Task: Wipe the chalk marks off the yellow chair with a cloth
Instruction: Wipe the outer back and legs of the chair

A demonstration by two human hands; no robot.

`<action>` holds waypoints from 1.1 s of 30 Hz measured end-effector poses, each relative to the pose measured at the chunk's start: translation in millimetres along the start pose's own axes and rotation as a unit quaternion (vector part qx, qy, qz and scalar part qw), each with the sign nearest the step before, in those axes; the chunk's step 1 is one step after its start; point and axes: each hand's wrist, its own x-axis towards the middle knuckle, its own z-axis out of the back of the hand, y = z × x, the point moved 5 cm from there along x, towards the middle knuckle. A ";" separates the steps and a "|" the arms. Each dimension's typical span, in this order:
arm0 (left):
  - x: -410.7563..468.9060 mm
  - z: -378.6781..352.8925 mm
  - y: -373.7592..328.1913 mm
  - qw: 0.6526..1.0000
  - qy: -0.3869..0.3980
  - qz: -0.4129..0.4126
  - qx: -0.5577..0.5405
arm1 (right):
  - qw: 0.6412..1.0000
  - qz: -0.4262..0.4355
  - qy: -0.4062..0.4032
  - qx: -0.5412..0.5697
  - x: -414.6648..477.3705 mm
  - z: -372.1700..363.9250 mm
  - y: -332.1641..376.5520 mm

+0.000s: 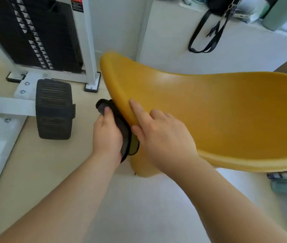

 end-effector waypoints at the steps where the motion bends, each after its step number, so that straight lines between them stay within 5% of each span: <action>1: -13.8 5.1 -11.6 0.999 -0.022 -0.004 0.025 | 1.000 0.000 0.012 0.018 -3.8 0.4 -0.4; 8: -89.0 19.7 -78.4 0.966 -0.020 -0.086 0.245 | 0.973 -0.035 0.186 0.133 -39.6 18.7 -2.2; 13: -117.8 29.9 -92.2 0.890 0.050 -0.090 0.444 | 0.964 -0.099 0.203 0.142 -86.1 26.0 3.3; 19: -149.2 5.2 -115.2 0.852 0.154 -0.118 0.486 | 0.931 -0.234 0.223 0.167 -140.3 42.1 10.5; 29: -155.6 -135.9 -76.9 0.694 0.316 -0.199 0.615 | 0.892 -0.280 0.300 0.187 -208.1 47.9 -71.1; 30: -160.4 -153.3 -66.0 0.672 0.334 -0.211 0.626 | 0.888 -0.305 0.288 0.187 -212.8 48.9 -88.3; 33: -168.5 -202.5 -34.5 0.607 0.392 -0.261 0.640 | 0.875 -0.454 0.086 0.147 -229.1 67.7 -157.1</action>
